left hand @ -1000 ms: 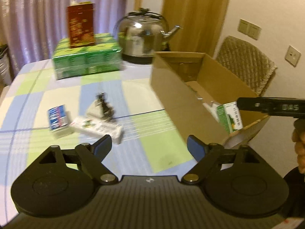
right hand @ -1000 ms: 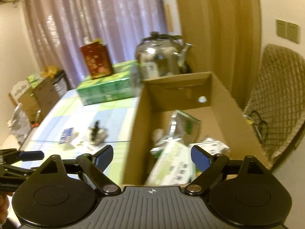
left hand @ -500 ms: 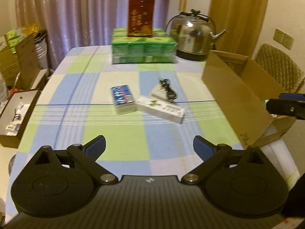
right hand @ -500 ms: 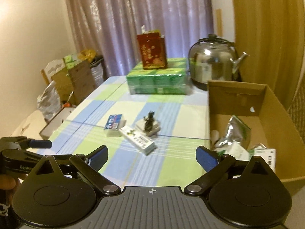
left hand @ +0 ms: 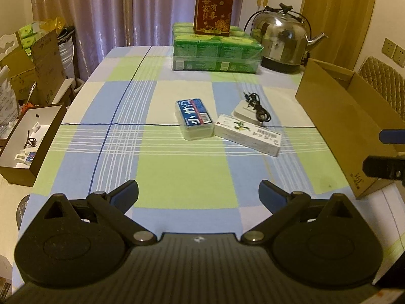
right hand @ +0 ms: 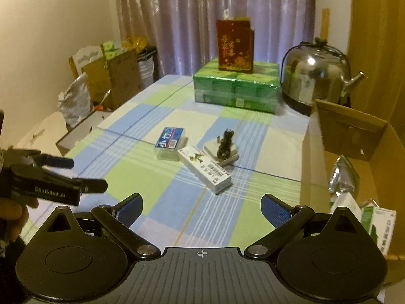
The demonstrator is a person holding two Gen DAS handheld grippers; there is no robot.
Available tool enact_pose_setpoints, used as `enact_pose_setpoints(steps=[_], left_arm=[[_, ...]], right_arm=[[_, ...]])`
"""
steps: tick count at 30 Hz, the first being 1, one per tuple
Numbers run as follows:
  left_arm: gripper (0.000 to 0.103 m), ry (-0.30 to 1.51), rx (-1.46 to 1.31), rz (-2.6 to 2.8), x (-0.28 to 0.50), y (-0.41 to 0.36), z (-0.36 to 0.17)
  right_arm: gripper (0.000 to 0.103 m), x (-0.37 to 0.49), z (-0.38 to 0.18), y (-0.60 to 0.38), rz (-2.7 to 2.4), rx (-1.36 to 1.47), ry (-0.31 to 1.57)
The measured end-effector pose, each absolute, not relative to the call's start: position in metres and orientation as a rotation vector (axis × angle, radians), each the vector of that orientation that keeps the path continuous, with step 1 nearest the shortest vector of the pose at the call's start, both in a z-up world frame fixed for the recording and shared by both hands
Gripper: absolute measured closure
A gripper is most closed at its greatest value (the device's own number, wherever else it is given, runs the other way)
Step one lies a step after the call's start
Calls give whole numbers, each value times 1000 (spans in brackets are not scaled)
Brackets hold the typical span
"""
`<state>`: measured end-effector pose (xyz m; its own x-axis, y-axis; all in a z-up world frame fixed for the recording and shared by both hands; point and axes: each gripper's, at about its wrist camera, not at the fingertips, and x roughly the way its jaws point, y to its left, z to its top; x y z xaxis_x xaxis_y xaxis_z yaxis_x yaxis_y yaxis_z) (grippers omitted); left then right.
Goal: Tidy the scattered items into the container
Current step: 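Move both tools back toward the remaining items on the table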
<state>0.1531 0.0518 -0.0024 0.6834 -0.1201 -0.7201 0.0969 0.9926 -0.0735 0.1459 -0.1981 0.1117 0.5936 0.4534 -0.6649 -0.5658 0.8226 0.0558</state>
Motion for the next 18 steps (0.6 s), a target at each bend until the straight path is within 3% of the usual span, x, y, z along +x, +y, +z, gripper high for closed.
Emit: enact_pose_setpoints(steps=[14, 18], left_arm=[[3, 828, 51, -174, 232, 64, -37], [3, 837, 100, -208, 256, 62, -46]], right_arm=[[6, 212, 62, -167, 580, -270, 784], [13, 236, 48, -156, 578, -308, 802]])
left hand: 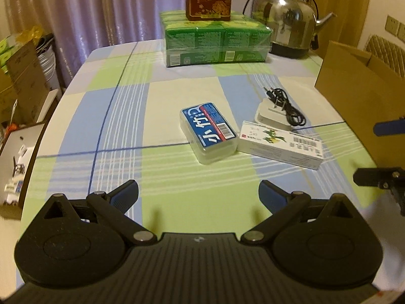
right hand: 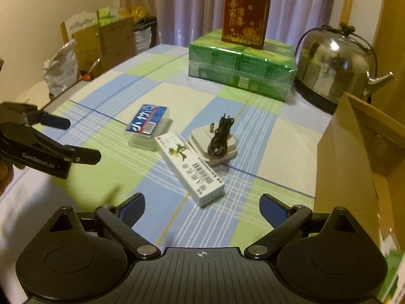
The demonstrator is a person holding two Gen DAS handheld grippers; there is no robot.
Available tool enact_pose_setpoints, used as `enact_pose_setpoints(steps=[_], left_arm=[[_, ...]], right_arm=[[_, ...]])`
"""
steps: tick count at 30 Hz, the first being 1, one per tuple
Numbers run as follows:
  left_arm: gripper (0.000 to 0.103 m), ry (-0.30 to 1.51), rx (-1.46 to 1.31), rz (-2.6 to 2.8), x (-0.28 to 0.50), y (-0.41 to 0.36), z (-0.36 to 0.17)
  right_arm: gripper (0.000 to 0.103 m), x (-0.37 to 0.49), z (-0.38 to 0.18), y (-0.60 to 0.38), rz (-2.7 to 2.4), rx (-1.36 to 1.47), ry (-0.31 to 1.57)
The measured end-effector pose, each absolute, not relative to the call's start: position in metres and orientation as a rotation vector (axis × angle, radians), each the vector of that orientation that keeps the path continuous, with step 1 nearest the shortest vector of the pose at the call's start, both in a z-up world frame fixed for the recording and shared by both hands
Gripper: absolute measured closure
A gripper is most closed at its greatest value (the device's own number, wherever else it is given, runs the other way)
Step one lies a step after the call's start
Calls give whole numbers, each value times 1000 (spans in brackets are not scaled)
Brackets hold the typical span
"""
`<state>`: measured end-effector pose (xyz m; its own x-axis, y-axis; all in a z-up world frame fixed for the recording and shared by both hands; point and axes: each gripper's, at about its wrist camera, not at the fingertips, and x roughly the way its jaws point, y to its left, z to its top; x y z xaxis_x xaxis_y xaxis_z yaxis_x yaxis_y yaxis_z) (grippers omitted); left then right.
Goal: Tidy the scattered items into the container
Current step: 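Lower the right gripper onto the white ointment box while the left approaches the floss box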
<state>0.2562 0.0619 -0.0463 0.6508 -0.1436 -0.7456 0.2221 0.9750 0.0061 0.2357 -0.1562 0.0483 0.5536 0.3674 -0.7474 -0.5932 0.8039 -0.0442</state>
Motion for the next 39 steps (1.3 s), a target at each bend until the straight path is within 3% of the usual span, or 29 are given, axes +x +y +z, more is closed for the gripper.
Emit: enact_pose_setpoints(steps=[10, 18, 27, 32, 37, 39], left_arm=[[3, 816, 84, -255, 292, 70, -49], [4, 832, 48, -247, 306, 79, -59], [4, 799, 7, -247, 320, 71, -63], [4, 793, 2, -246, 329, 63, -68], [7, 790, 16, -259, 334, 51, -72], [14, 789, 38, -261, 335, 46, -73]], right_arm=[[34, 276, 4, -132, 623, -440, 832], [42, 290, -9, -117, 645, -484, 823], [53, 286, -8, -112, 644, -425, 824], [66, 282, -3, -120, 560, -285, 854], [67, 270, 0, -122, 553, -247, 859], [67, 265, 1, -121, 551, -257, 854]])
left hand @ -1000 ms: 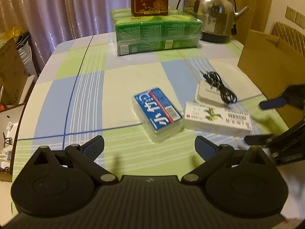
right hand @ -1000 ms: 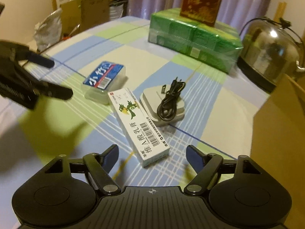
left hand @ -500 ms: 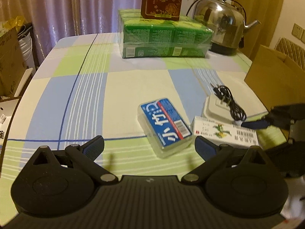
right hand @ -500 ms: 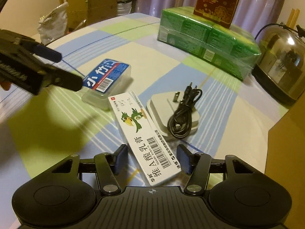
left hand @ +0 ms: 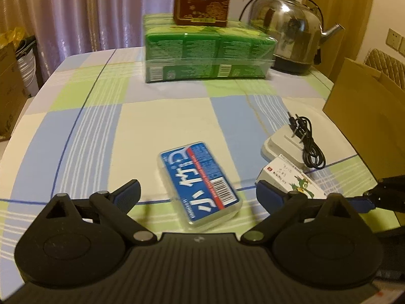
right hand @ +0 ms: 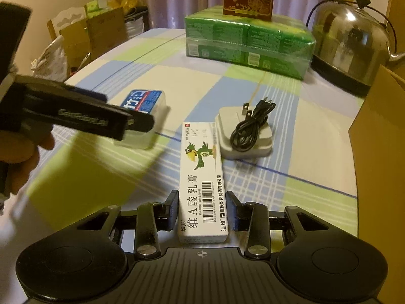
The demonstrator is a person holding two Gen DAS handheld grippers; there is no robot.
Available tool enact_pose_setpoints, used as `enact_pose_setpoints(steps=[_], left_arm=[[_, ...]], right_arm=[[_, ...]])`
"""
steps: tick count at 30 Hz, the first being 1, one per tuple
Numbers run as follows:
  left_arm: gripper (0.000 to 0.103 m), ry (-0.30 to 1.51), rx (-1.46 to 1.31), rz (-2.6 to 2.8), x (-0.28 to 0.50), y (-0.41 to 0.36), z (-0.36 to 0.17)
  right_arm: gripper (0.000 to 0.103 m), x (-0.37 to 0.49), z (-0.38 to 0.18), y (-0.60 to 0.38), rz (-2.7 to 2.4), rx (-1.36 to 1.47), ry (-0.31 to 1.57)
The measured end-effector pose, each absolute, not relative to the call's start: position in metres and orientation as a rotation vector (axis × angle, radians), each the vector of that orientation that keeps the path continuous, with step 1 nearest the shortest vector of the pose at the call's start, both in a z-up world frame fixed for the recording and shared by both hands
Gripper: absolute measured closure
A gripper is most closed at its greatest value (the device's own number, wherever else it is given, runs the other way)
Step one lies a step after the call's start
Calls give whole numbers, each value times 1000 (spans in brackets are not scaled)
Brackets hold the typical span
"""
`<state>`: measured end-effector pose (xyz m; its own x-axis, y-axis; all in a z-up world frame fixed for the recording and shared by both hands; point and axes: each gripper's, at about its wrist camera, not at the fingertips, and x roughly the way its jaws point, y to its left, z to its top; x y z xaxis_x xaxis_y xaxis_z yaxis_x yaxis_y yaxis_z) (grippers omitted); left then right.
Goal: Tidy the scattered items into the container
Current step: 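Lower the right gripper onto the white ointment box while the left approaches the floss box, then grasp the blue floss box with the left gripper while the right holds the ointment box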
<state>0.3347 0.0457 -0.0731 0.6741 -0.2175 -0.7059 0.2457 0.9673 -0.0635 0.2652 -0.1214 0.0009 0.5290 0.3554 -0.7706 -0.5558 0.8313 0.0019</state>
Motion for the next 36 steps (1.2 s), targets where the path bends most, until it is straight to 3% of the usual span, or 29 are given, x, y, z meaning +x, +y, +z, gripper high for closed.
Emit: enact_pose_setpoints(steps=[2, 6, 9, 14, 19, 36], left_arm=[[18, 793, 66, -251, 335, 41, -77], [41, 811, 82, -239, 338, 38, -86], [46, 809, 102, -246, 334, 35, -86], [47, 836, 116, -245, 320, 32, -82], [48, 858, 79, -266, 286, 30, -73], [49, 881, 172, -404, 134, -24, -78]], right_arm=[[67, 262, 0, -122, 552, -263, 849], [67, 257, -1, -124, 549, -265, 837], [66, 255, -2, -124, 536, -278, 829], [63, 255, -5, -124, 532, -316, 830], [67, 246, -2, -138, 513, -285, 860], [64, 126, 21, -214, 419, -247, 908]])
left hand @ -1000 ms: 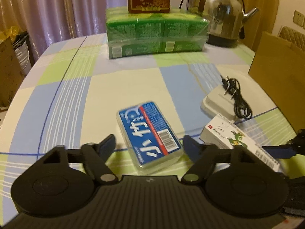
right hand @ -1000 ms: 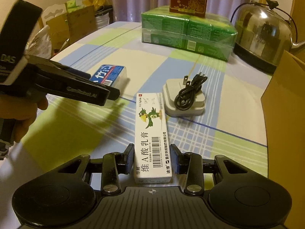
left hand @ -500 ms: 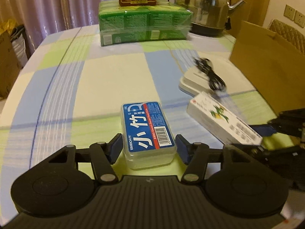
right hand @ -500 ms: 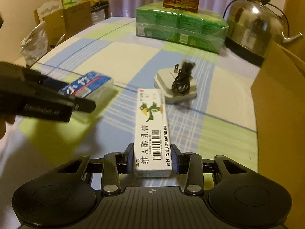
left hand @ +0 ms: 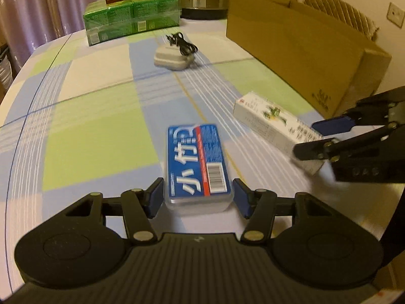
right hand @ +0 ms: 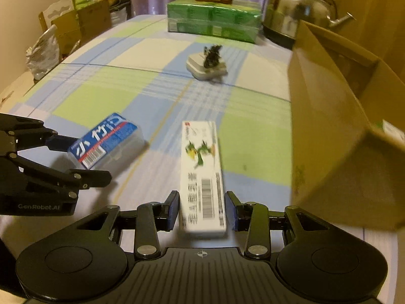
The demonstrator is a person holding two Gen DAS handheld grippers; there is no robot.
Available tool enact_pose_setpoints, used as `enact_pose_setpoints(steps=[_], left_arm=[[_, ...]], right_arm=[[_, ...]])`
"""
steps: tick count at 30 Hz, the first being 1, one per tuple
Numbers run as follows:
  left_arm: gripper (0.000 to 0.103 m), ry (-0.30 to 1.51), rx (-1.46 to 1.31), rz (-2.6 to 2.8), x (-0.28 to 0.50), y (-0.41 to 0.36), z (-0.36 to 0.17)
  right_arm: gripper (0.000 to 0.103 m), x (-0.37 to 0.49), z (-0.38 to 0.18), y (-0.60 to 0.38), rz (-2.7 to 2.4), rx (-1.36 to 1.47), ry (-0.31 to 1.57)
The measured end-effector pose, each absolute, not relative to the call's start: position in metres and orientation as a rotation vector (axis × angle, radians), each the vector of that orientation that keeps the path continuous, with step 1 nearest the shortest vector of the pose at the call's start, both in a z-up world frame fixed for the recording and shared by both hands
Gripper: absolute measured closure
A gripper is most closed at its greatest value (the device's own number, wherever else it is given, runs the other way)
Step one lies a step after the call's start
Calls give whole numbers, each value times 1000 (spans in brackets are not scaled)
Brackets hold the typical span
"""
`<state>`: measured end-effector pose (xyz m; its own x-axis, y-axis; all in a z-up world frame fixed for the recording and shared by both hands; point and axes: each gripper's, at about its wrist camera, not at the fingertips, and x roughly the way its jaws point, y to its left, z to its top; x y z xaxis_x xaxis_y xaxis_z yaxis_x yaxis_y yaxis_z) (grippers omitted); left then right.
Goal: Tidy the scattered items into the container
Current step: 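Grasp the blue floss box with the left gripper while the right holds the ointment box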
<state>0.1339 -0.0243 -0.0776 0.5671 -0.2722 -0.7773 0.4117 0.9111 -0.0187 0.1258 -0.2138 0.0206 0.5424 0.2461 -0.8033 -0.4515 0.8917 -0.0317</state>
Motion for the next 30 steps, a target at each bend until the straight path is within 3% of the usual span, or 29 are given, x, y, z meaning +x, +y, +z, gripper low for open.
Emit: enact_pose_setpoints(steps=[3, 13, 14, 26, 27, 29, 30], left_arm=[[43, 862, 180, -404, 134, -26, -78], [43, 840, 178, -375, 159, -35, -85], [51, 838, 180, -375, 160, -34, -85], [51, 841, 174, -372, 164, -29, -83], [51, 840, 172, -374, 163, -29, -83], [51, 842, 168, -377, 163, -29, -83], [51, 843, 168, -377, 163, -29, -83]], right_arm=[[51, 121, 19, -219, 404, -233, 910], [50, 133, 19, -212, 409, -235, 879], [50, 135, 18, -212, 410, -232, 876], [50, 158, 7, -198, 442, -250, 872], [51, 159, 6, -197, 441, -257, 875], [67, 159, 4, -195, 441, -274, 887], [67, 159, 4, -196, 435, -277, 885]])
